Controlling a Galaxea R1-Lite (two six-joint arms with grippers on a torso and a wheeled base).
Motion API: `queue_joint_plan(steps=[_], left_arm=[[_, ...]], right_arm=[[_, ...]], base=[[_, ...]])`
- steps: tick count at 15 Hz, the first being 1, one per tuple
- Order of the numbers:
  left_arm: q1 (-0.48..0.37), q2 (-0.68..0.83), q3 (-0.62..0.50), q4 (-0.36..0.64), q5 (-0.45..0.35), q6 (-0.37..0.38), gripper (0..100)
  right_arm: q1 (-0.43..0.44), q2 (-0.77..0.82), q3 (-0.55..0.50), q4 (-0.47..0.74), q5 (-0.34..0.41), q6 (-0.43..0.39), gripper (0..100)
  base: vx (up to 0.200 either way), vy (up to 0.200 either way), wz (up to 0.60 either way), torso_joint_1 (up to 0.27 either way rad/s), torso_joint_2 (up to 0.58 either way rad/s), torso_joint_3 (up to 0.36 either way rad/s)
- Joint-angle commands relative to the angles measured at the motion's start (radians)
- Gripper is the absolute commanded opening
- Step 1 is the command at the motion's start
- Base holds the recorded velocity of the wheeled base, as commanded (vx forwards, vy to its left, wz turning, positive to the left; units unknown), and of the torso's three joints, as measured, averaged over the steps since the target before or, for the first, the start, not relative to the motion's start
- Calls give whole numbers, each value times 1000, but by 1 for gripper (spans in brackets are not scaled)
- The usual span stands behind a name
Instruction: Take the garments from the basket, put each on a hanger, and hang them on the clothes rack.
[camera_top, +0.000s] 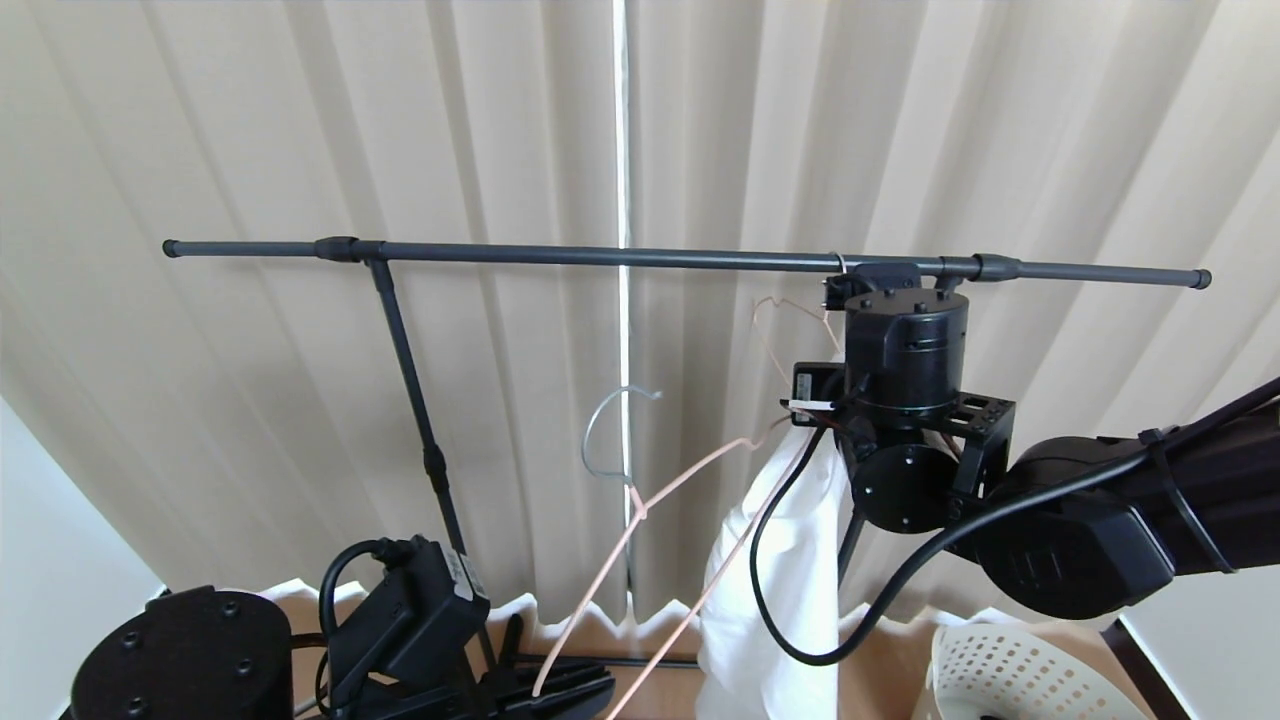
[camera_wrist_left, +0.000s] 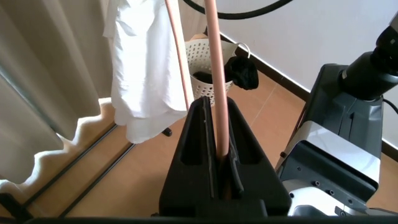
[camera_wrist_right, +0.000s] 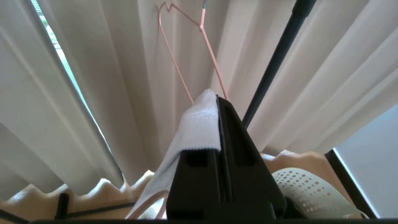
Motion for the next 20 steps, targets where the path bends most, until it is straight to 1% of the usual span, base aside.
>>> queue_joint_plan(steps=[1,8,10,12,14,18,20], left_arm=[[-1,9,-2,0,-7,0,0],[-21,8,2,-12,-13,3,0],[-32,6,17,-18,-16,7,0],[-40,8,34,-52,-18,10,0],[-43,8,38,-63,-32,12,0],[-43,20,26,-64,-32,12,0],[-38,39,25,-103,-32,10,0]], right_arm=[[2,26,5,-7,-1,-2,0],[4,18,5,-9,-1,-2,0],[4,20,0,-9,-1,-2,0],[4,18,-5,-15,-1,-2,0],[4,23,-11,-15,-1,-1,0],[5,23,-5,-14,-1,1,0],[13,21,0,-14,-1,1,0]], base=[[0,0,0,0,0,0],[0,0,0,0,0,0],[0,0,0,0,0,0],[0,0,0,0,0,0],[0,0,0,0,0,0],[0,0,0,0,0,0],[0,0,0,0,0,0]])
